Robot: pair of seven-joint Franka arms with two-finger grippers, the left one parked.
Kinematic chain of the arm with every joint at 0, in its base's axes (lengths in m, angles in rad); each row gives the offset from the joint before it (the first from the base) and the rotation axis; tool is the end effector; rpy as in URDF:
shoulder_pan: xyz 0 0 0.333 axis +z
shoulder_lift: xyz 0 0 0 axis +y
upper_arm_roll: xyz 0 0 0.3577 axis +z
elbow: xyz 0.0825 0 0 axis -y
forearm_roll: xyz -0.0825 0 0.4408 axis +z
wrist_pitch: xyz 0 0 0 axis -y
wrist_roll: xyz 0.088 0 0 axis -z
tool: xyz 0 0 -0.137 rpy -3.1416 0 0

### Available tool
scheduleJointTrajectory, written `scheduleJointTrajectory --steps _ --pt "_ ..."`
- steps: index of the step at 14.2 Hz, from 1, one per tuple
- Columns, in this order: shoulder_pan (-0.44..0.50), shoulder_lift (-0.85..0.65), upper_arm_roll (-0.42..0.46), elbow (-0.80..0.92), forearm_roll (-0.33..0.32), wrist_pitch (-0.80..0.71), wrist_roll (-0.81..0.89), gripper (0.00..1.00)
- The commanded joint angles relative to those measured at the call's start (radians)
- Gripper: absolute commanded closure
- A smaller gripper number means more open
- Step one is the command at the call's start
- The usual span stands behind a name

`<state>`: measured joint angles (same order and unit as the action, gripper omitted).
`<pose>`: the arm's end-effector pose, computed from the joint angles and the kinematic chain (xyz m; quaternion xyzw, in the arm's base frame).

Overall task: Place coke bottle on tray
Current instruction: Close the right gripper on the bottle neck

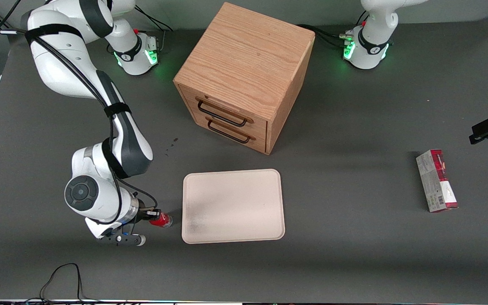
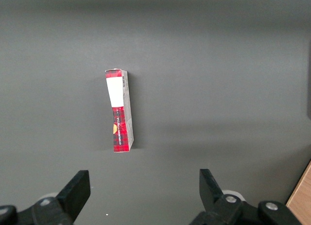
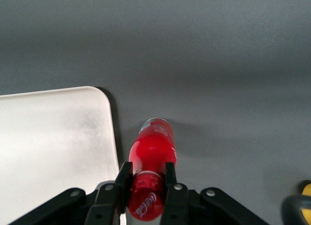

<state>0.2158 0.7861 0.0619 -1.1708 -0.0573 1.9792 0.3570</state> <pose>0.8147 0.2123 0.3035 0.9992 -0.0379 0.0127 0.0007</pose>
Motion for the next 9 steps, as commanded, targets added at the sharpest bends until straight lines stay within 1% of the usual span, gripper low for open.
scheduleJointTrajectory --steps 1,3,6,9 --pt "0.007 -0.042 -0.004 -0.046 -0.007 0.001 0.030 1.00" --pt "0.007 -0.059 -0.004 -0.044 -0.007 -0.006 0.027 1.00" --pt "-0.001 -0.106 -0.005 -0.014 -0.009 -0.135 0.019 1.00" --pt "-0.003 -0.174 -0.004 0.014 -0.006 -0.305 0.010 1.00"
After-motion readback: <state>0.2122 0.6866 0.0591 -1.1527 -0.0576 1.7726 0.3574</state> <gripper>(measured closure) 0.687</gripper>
